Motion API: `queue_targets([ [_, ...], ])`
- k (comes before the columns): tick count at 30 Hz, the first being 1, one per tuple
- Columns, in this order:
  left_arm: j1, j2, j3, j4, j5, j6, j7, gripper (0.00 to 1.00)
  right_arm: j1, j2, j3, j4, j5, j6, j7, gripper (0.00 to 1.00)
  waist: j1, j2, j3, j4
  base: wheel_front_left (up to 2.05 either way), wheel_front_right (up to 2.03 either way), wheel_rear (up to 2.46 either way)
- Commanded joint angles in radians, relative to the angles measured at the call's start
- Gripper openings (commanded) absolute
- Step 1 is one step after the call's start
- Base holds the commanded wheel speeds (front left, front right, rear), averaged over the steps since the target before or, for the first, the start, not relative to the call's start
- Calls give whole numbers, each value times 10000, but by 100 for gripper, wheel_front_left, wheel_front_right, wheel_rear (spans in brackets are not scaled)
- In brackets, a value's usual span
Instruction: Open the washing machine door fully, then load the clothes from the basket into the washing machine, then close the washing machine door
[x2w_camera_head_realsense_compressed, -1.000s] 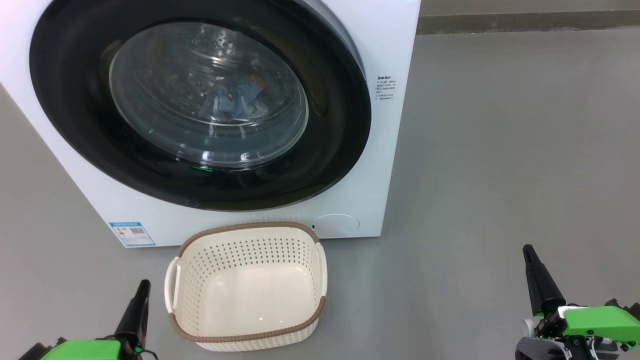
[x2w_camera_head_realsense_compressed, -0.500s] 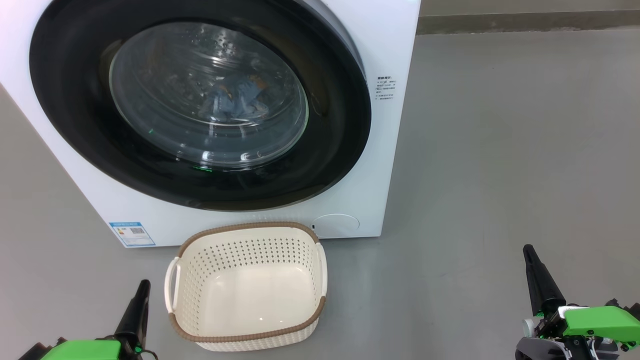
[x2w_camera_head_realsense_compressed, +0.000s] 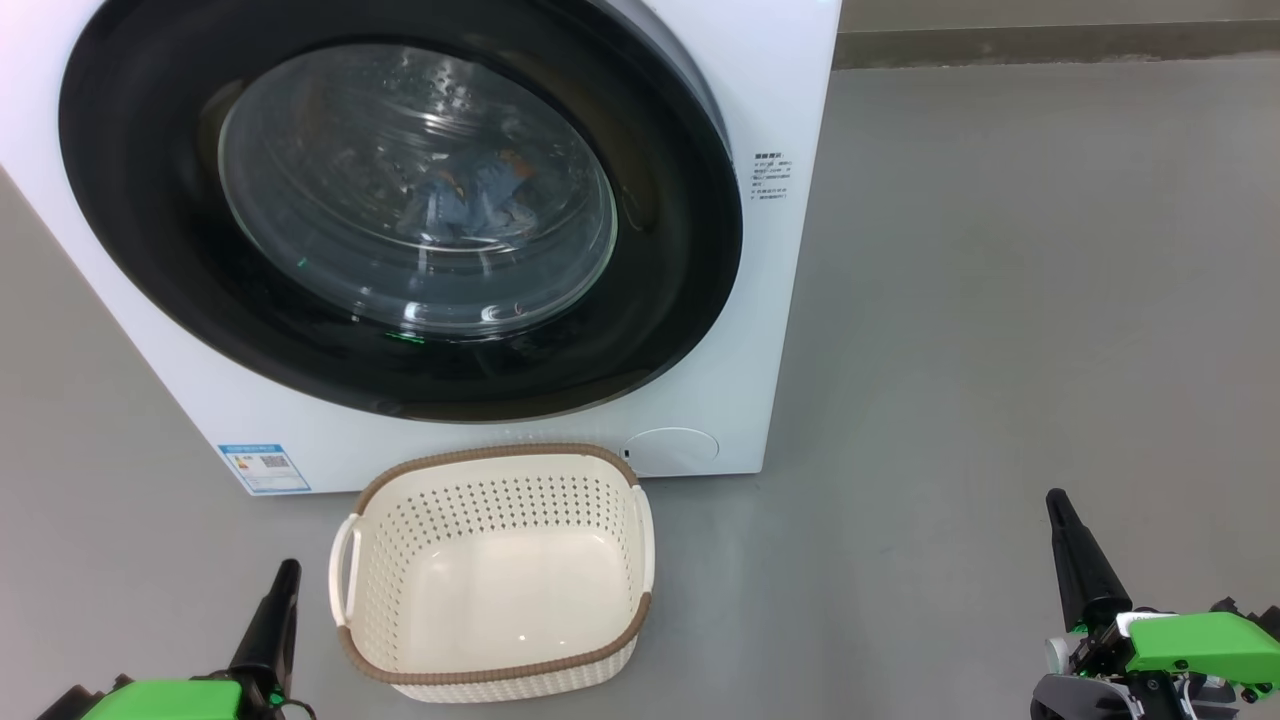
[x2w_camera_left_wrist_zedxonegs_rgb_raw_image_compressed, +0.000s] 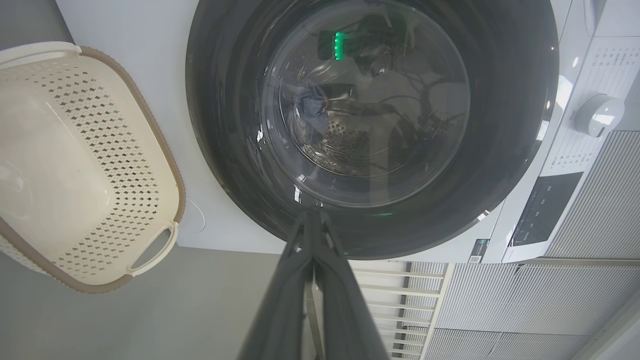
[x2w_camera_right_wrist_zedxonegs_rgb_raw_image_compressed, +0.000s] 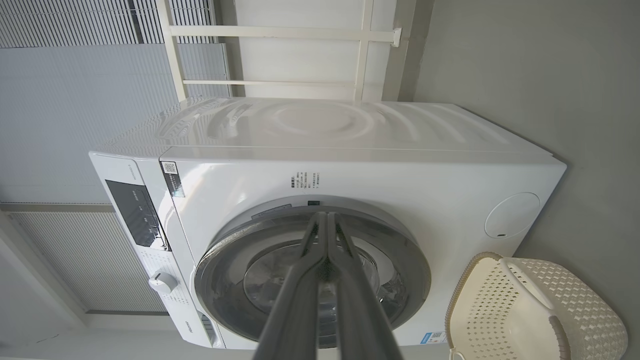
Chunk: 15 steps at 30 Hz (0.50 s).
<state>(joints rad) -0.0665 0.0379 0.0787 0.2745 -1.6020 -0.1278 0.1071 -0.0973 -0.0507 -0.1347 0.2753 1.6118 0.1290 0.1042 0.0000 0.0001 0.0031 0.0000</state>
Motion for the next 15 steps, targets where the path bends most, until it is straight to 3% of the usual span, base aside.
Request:
queue_targets([
  [1, -416, 131, 352, -292, -65, -29, 62, 0, -106, -8, 217, -306, -26, 17, 84, 0, 0, -1, 0, 0, 0, 0, 0],
  [15, -416, 129, 354, -293, -63, -29, 64, 0, -106, -5, 213, -305, -29, 17, 87, 0, 0, -1, 0, 0, 0, 0, 0],
])
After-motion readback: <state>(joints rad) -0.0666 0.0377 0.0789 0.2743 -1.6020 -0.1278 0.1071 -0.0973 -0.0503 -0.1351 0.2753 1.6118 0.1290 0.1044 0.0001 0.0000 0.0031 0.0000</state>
